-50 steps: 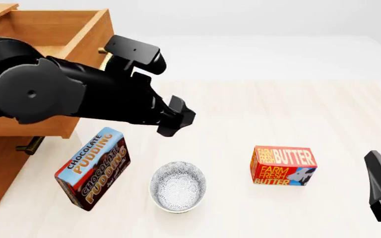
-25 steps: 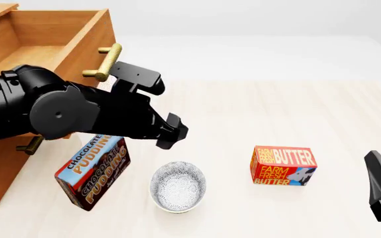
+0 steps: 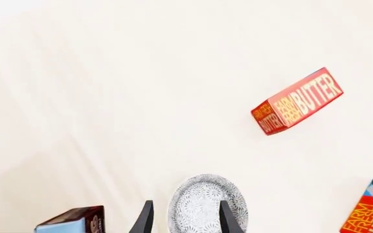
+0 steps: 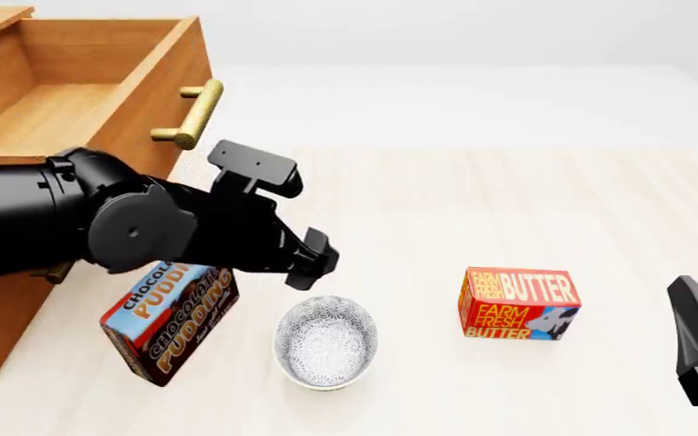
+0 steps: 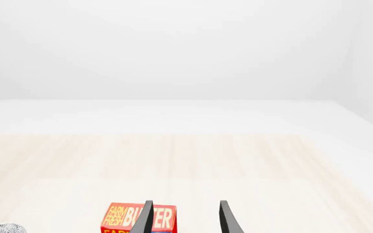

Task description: Put the bowl in the top drawer of the cabinet.

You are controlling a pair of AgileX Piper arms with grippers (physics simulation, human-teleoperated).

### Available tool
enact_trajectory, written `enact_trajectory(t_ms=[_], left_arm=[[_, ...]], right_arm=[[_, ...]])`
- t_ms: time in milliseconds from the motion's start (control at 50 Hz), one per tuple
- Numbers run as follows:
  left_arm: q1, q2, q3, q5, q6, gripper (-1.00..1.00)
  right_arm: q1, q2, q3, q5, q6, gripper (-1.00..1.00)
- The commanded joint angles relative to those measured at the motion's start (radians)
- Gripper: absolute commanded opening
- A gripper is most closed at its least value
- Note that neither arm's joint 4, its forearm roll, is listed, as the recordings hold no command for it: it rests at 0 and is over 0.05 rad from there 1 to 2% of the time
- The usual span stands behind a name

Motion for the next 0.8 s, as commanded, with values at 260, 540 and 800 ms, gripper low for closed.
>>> enact_trajectory(t_ms=[260,540,800], left_arm=[[0.026,0.068,0.026,-0.05,-0.038,1.0],[0.02,0.099,0.049,-0.083,-0.057,1.0],[0.031,0.14,0.068,-0.117,-0.08,1.0]], right_arm=[[0.0,0.0,0.0,0.0,0.0,1.0],[0.0,0.0,0.0,0.0,0.0,1.0],[0.0,0.0,0.0,0.0,0.0,1.0]])
